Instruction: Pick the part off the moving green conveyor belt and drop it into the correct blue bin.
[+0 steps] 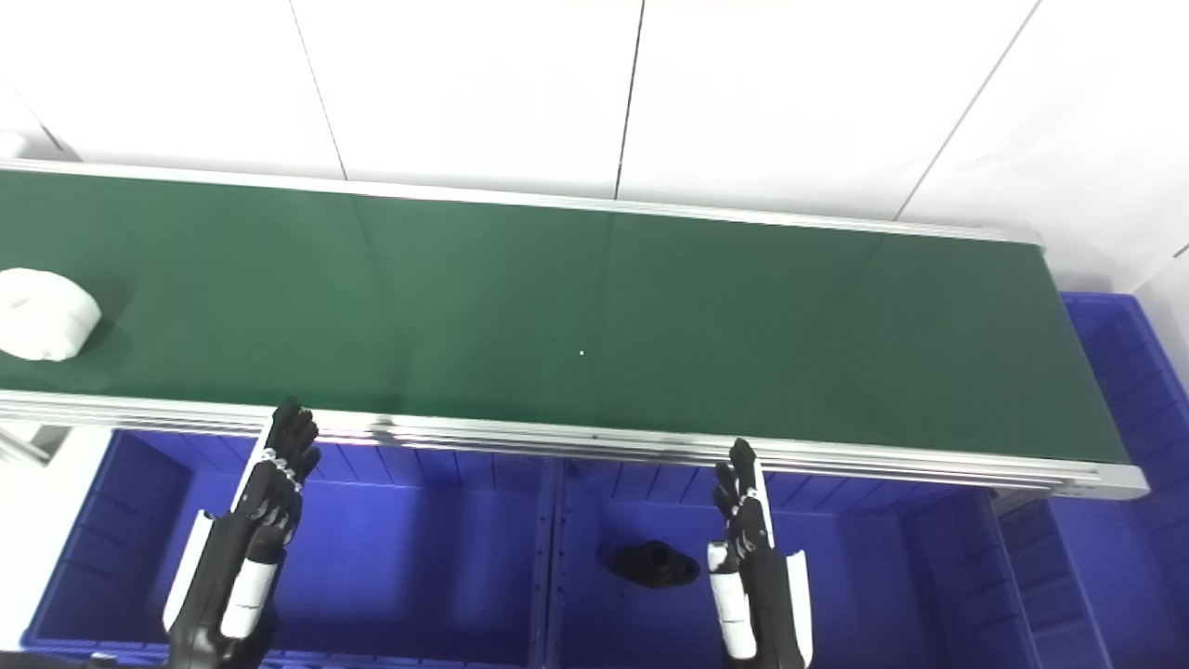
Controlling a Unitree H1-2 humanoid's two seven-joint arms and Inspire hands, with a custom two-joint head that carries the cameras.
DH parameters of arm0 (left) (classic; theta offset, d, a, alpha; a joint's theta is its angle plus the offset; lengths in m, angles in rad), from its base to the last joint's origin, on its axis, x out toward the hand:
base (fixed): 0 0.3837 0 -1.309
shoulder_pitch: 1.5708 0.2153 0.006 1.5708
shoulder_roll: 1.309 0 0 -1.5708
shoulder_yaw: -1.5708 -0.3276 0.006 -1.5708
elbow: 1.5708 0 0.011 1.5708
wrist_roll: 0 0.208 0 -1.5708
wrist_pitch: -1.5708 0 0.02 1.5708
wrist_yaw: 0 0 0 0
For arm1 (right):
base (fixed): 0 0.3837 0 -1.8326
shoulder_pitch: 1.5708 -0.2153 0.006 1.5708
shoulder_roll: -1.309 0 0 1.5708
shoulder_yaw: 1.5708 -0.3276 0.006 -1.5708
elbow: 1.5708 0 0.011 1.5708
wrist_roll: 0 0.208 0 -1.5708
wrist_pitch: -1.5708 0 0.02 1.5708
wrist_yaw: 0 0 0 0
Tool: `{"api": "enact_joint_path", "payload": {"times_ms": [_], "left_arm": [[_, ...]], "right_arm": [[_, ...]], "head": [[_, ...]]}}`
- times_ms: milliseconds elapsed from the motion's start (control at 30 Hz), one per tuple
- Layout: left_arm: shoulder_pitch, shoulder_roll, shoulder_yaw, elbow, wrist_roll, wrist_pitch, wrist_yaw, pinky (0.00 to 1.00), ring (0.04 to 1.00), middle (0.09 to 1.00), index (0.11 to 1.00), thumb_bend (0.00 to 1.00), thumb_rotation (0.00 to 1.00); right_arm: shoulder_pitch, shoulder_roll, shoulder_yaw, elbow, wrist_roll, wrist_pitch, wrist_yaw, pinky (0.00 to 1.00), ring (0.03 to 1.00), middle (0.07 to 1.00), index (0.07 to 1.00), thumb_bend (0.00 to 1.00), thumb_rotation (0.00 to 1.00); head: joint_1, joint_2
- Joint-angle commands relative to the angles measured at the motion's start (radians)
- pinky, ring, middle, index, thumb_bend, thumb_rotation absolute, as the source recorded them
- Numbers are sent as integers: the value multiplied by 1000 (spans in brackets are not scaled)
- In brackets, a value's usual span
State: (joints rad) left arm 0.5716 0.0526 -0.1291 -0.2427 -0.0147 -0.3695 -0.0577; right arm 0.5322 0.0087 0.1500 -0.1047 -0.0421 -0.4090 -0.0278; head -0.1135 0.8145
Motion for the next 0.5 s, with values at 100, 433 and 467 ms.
{"api": "enact_joint_path", "payload": {"times_ms": [100, 433, 467], "left_arm": [[2, -1, 0, -38, 2, -13, -4, 1000, 1000, 1000, 1000, 838, 900], [1, -3, -3, -38, 1, -12, -6, 1000, 1000, 1000, 1000, 837, 903], [1, -3, -3, -38, 1, -12, -6, 1000, 1000, 1000, 1000, 838, 902]], "right_arm": [[3, 3, 3, -23, 0, -35, 10, 954, 968, 995, 1000, 750, 922], [2, 1, 4, -19, 9, -35, 14, 956, 965, 995, 1000, 768, 918], [2, 2, 4, -19, 10, -34, 14, 956, 965, 994, 1000, 768, 917]], "head": [[-1, 1], [-1, 1], [-1, 1]]}}
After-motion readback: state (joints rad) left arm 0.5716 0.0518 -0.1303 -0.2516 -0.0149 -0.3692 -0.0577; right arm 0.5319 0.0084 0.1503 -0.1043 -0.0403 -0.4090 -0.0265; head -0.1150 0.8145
